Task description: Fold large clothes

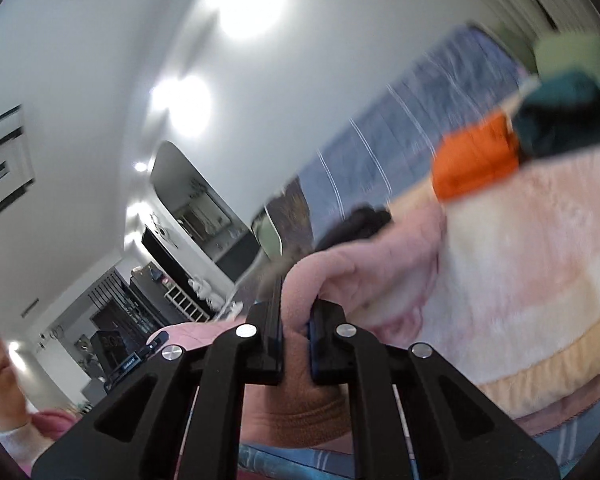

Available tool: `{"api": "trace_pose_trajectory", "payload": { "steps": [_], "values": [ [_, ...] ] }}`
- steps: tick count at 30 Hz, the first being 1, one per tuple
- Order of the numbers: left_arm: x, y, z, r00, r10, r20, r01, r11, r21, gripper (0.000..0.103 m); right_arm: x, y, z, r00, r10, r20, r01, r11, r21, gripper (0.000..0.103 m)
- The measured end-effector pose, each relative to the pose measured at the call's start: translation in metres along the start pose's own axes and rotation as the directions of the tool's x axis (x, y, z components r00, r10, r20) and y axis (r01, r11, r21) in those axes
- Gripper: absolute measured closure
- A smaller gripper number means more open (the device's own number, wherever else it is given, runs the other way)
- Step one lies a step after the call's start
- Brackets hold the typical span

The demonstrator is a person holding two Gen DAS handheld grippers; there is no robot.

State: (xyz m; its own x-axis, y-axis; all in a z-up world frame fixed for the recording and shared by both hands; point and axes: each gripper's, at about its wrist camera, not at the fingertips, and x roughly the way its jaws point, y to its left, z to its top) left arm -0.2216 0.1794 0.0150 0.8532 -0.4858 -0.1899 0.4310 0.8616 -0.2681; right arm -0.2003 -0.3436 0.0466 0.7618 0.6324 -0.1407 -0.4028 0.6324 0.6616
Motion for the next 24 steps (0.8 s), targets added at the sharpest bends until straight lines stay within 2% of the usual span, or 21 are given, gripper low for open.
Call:
{"api": "trace_pose_trajectory", "payload": {
  "steps": [3,5,10,14,17,22,24],
  "values": [
    [-0.021,0.001,0.006,0.999,0.011,0.049,-0.010,1.000,-0.010,0.093,-0.017,0.020,0.000,0.999,-0.042,0.033,0.044,0.996,-0.076,0.092],
    [-0.015,0.005,0.005,0.999,0.024,0.029,-0.023,0.999,-0.025,0.092,-0.007,0.018,-0.001,0.996,-0.085,0.015,0.086,0.992,-0.089,0.092],
    [0.035,0.028,-0.003,0.990,0.100,-0.099,-0.106,0.992,-0.066,0.092,0.045,-0.020,0.004,0.990,-0.141,-0.028,0.141,0.990,-0.014,0.092],
    [0.067,0.053,0.004,0.987,0.101,-0.126,-0.116,0.987,-0.115,0.090,0.089,-0.049,0.021,0.981,-0.194,-0.031,0.194,0.981,0.011,0.091],
    [0.095,0.070,0.010,0.981,0.124,-0.150,-0.141,0.984,-0.110,0.089,0.121,-0.065,0.033,0.976,-0.214,-0.047,0.215,0.976,0.019,0.091],
    [0.155,0.099,0.011,0.955,0.191,-0.226,-0.215,0.972,-0.090,0.088,0.181,-0.097,0.044,0.943,-0.319,-0.098,0.318,0.948,-0.022,0.089],
    [0.181,0.117,0.001,0.937,0.216,-0.274,-0.251,0.963,-0.098,0.088,0.212,-0.122,0.040,0.912,-0.383,-0.149,0.382,0.923,-0.034,0.086]
  ]
}}
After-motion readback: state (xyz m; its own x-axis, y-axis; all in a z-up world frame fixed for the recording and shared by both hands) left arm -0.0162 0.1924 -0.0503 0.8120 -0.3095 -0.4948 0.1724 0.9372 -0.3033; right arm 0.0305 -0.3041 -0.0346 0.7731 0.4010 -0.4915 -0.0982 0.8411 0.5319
